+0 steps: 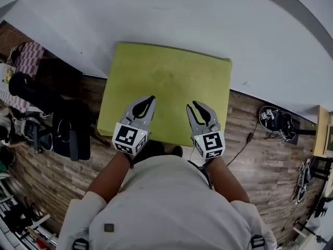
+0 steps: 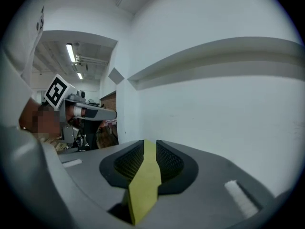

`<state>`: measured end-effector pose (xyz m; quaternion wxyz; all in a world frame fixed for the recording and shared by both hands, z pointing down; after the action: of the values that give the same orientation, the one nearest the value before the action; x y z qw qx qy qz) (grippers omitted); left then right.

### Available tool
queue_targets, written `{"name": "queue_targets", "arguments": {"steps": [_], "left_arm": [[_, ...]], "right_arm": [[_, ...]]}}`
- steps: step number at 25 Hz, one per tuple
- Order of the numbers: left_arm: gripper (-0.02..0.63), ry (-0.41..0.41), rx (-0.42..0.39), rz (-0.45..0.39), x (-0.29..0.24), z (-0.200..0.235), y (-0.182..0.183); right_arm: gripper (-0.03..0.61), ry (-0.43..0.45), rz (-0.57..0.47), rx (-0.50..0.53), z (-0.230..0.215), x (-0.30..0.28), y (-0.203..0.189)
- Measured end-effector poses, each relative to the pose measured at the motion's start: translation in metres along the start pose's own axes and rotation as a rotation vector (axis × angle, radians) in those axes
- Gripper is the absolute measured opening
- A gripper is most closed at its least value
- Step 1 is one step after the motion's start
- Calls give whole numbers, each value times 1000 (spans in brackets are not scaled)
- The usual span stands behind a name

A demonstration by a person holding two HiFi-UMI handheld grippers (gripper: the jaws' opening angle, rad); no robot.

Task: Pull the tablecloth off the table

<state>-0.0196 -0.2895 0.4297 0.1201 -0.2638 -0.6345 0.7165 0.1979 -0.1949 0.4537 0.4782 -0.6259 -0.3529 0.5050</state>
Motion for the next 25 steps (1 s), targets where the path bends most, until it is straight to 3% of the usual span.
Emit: {"name": "queue_targets", "arguments": {"steps": [8,17,20,25], "left_arm": [[69,-59,29,127,-38,78,-32],[199,-140,78,375,-78,143,-102],[268,-169,96,475,-91,156,-134],[331,-207,46,612,-109,169,-182]], "right_arm": [[185,-22,164,-54,-20,-71,-30],[310,-46,395,-153,-41,-124,-90],[341,-48,474,-179,-46,-136,-116],[380,-68,594,-210,-59,-158,-161]]}}
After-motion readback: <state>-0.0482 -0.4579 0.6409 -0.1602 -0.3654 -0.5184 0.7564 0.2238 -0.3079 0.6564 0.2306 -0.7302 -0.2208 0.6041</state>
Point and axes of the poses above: the fingertips, and each gripper's own axes: x backward along the fingers, z to its left, y out of its top, the point moved 10 cm from there along x, backward along the fingers, and after that the axes turned 2 degrees about -x, right-handed, at the moved point
